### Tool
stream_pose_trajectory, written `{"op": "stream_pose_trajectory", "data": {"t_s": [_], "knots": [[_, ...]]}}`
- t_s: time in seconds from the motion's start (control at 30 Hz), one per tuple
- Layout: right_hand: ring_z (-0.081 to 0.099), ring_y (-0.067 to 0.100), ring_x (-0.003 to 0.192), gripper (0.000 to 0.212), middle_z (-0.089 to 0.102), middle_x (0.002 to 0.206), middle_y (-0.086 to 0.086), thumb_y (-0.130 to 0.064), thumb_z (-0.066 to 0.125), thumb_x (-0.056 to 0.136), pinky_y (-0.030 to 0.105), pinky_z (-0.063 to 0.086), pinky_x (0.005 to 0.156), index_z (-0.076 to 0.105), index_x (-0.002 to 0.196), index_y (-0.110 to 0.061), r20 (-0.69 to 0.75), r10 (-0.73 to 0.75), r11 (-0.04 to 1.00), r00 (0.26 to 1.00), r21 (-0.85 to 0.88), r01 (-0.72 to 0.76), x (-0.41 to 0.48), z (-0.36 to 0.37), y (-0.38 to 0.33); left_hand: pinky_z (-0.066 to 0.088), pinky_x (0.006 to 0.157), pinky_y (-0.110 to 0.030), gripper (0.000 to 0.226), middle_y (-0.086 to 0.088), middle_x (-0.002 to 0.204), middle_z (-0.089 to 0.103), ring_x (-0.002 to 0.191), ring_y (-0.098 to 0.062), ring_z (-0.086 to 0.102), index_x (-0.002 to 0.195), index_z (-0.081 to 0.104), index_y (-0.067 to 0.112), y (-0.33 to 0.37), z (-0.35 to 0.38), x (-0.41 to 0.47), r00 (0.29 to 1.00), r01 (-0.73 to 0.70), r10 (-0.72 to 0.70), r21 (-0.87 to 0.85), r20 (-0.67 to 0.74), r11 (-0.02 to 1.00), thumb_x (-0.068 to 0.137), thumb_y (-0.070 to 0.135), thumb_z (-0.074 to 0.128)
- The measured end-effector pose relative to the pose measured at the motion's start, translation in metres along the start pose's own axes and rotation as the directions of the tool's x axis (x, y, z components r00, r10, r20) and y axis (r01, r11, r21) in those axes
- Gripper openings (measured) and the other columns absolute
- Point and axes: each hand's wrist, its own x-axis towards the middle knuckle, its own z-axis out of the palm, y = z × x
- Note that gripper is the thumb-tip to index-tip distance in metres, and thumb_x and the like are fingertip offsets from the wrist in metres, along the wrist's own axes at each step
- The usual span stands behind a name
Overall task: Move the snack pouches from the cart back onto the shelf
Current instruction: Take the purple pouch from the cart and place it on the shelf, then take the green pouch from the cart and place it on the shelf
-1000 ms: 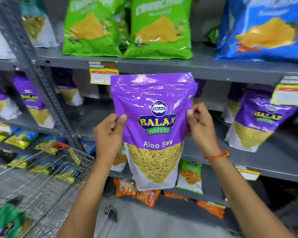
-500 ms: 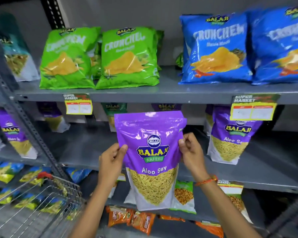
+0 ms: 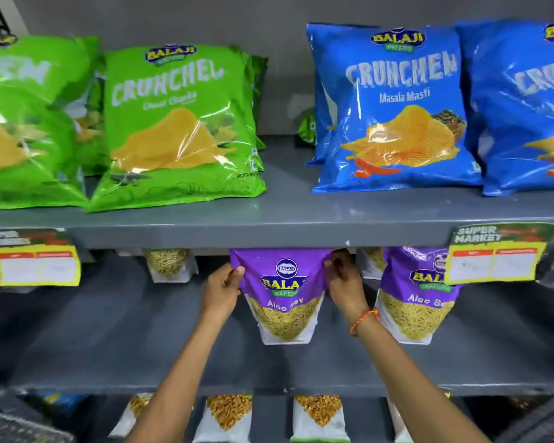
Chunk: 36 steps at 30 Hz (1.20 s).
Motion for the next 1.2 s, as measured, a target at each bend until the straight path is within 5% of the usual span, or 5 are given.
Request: {"op": "stream_pose_trajectory", "data": {"t_s": [0.23, 0.37, 0.67, 0.97, 1.2], "knots": [[0.058, 0.032, 0.099, 0.018, 0.063, 0.11, 0.028, 0.001, 0.048, 0.089, 0.023, 0.037, 0.082, 0.055, 0.103, 0.01, -0.081, -0.019, 0.994, 0.997, -0.105, 0.01, 0.016, 0.011, 0.014, 0.05, 0.087, -0.061, 0.027, -0.022, 0.101, 0.069, 0.096, -0.037, 0.065, 0.083, 0.062, 0.022, -0.021, 0.006, 0.03, 0.999, 0.022, -0.022, 0.019, 0.044, 1.0, 0.08, 0.046, 0.049], [0.058, 0.036, 0.104, 0.022, 0.062, 0.114, 0.026, -0.003, 0.048, 0.09, 0.038, 0.043, 0.09, 0.054, 0.109, 0.006, -0.07, 0.015, 0.995, 0.997, -0.1, -0.022, 0.015, 0.01, 0.019, 0.049, 0.09, -0.057, 0.036, -0.025, 0.103, 0.068, 0.099, -0.039, 0.064, 0.095, 0.06, 0.008, -0.021, 0.007, 0.03, 0.998, 0.013, -0.018, 0.071, 0.066, 0.997, 0.086, 0.041, 0.048], [0.048, 0.006, 0.049, 0.014, 0.048, 0.055, -0.003, -0.018, 0.06, 0.083, 0.01, 0.033, 0.047, 0.046, 0.082, -0.018, -0.28, -0.085, 0.988, 0.956, -0.149, 0.044, -0.054, 0.003, 0.007, 0.035, 0.086, -0.016, 0.033, -0.013, 0.127, 0.059, 0.111, -0.018, 0.056, 0.124, 0.052, 0.008, 0.01, -0.017, -0.026, 0.994, -0.048, 0.059, 0.124, -0.087, 0.991, 0.093, 0.018, 0.046], [0.049, 0.005, 0.054, 0.012, 0.051, 0.057, -0.002, -0.02, 0.061, 0.084, 0.009, 0.036, 0.049, 0.051, 0.078, -0.019, 0.297, -0.153, 0.988, 0.943, 0.031, 0.151, -0.152, 0.105, -0.028, 0.035, 0.073, 0.004, 0.026, 0.003, 0.108, 0.063, 0.1, -0.01, 0.055, 0.11, 0.063, 0.011, -0.018, -0.142, -0.153, 0.952, 0.008, 0.051, 0.191, -0.301, 0.982, 0.094, 0.02, 0.045], [0.053, -0.003, 0.055, 0.006, 0.057, 0.065, -0.006, -0.017, 0.06, 0.085, 0.006, 0.039, 0.055, 0.055, 0.085, -0.013, 0.747, -0.146, 0.985, 0.648, 0.046, 0.168, -0.269, 0.268, -0.061, 0.039, 0.062, -0.011, 0.025, -0.008, 0.086, 0.065, 0.082, -0.016, 0.056, 0.102, 0.066, 0.01, -0.095, -0.304, -0.259, 0.716, 0.283, -0.163, 0.069, -0.678, 0.957, 0.094, 0.021, 0.045]]}}
